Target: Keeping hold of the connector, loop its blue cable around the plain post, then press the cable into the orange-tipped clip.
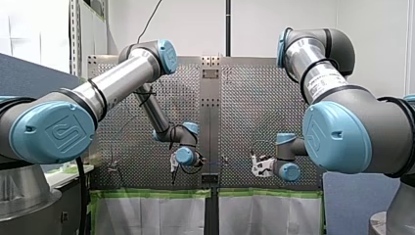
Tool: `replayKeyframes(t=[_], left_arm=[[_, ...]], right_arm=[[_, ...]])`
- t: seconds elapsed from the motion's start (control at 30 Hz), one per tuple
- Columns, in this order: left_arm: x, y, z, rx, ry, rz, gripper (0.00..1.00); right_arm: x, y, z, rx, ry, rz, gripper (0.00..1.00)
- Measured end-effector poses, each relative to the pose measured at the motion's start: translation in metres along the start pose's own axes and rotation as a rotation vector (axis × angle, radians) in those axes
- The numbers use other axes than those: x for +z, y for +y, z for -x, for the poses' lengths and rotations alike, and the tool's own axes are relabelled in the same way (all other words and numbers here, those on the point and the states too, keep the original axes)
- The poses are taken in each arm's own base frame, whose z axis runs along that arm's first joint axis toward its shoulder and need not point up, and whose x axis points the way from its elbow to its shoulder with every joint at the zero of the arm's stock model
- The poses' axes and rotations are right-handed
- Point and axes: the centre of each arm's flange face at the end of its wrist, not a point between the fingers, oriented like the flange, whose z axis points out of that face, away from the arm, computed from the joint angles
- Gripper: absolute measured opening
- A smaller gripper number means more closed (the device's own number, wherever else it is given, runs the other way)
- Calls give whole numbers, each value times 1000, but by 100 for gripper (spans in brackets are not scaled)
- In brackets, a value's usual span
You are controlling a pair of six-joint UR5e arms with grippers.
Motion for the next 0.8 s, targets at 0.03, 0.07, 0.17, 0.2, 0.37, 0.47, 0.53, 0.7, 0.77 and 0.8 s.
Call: replayKeyframes(t=[0.03, 0.07, 0.17, 0.2, 0.37, 0.47, 0.53, 0.7, 0.77, 0.8], left_arm=[[0, 0, 0, 0, 0, 1, 0], [0, 0, 0, 0, -1, 1, 0], [1, 1, 1, -1, -4, 2, 0], [1, 1, 1, -1, -4, 3, 0], [1, 2, 1, -2, -5, 3, 0], [1, 2, 1, -2, -5, 4, 0], [1, 2, 1, -2, -5, 4, 0], [1, 2, 1, -2, -5, 5, 0], [1, 3, 1, -2, -5, 5, 0], [1, 3, 1, -1, -5, 6, 0]], right_arm=[[1, 0, -1, 0, 5, -6, 0], [1, 1, -1, 1, 9, -11, 0], [4, 2, -3, 7, 23, -28, 0], [5, 3, -3, 10, 27, -32, 0], [7, 8, -4, 16, 30, -35, 0], [7, 9, -3, 16, 26, -34, 0], [7, 10, -3, 15, 24, -33, 0], [7, 11, -3, 14, 23, -31, 0], [7, 11, -3, 13, 23, -31, 0], [7, 11, -3, 12, 22, -31, 0]])
